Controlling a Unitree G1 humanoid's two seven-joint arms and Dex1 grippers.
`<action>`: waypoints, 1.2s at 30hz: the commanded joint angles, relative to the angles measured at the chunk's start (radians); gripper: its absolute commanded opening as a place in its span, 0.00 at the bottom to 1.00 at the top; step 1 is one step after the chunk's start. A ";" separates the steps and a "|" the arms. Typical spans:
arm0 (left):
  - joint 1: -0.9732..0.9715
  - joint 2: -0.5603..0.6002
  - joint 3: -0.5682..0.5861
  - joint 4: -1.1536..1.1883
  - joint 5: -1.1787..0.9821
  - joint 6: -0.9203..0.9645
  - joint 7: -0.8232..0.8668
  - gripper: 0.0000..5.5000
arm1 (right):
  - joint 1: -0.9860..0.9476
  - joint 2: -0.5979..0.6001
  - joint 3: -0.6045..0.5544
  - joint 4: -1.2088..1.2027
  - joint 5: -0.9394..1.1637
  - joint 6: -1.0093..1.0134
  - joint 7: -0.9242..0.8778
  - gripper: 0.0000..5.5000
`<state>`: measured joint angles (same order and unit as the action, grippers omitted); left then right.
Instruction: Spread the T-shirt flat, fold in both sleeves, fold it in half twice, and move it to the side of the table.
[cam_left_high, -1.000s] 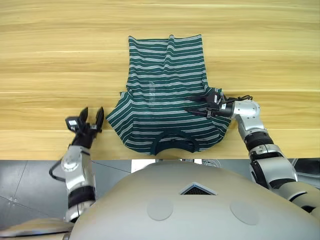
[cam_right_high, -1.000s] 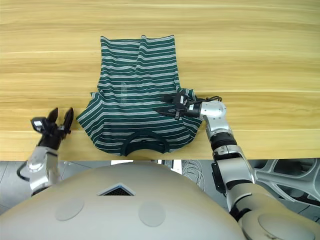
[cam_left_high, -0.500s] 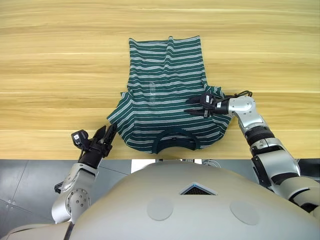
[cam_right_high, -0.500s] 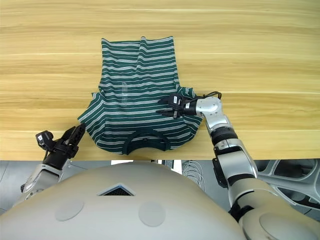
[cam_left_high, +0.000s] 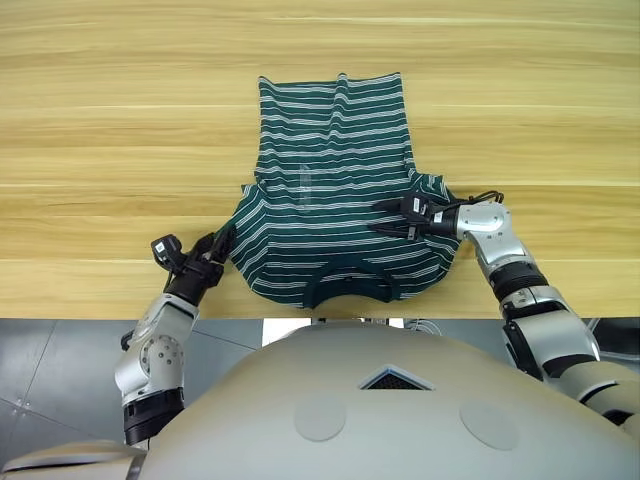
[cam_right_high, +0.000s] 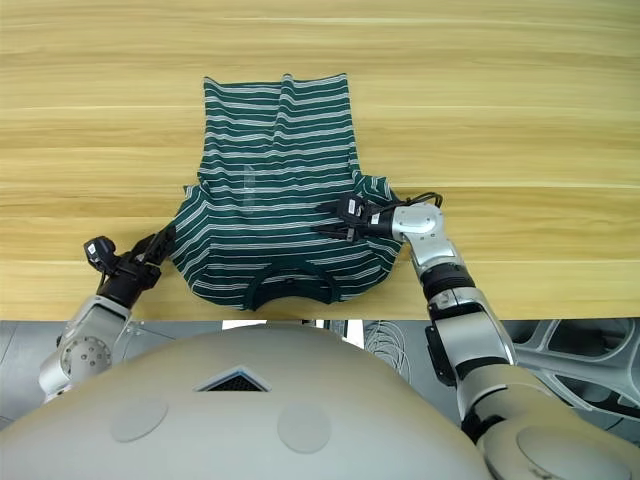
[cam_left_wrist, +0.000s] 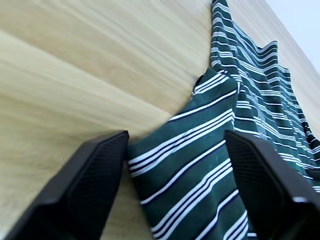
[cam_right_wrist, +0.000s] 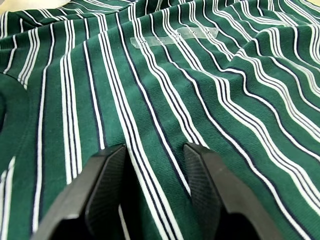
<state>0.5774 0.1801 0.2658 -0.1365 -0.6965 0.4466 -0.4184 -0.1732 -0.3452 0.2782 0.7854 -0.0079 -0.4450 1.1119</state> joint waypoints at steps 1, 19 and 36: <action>0.029 -0.008 -0.035 0.024 0.022 0.027 -0.018 0.52 | 0.000 -0.007 0.002 -0.007 -0.002 0.011 0.003 0.39; 0.000 -0.012 0.002 0.011 0.055 -0.071 -0.044 0.00 | -0.007 0.001 -0.004 0.003 0.007 0.010 -0.001 0.39; 0.053 0.045 -0.292 -0.214 0.231 -0.084 -0.101 0.00 | 0.008 0.002 0.007 0.011 -0.001 0.015 -0.001 0.39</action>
<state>0.6234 0.1960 0.0305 -0.3365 -0.5126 0.3292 -0.5211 -0.1720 -0.3425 0.2794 0.7882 -0.0012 -0.4401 1.1117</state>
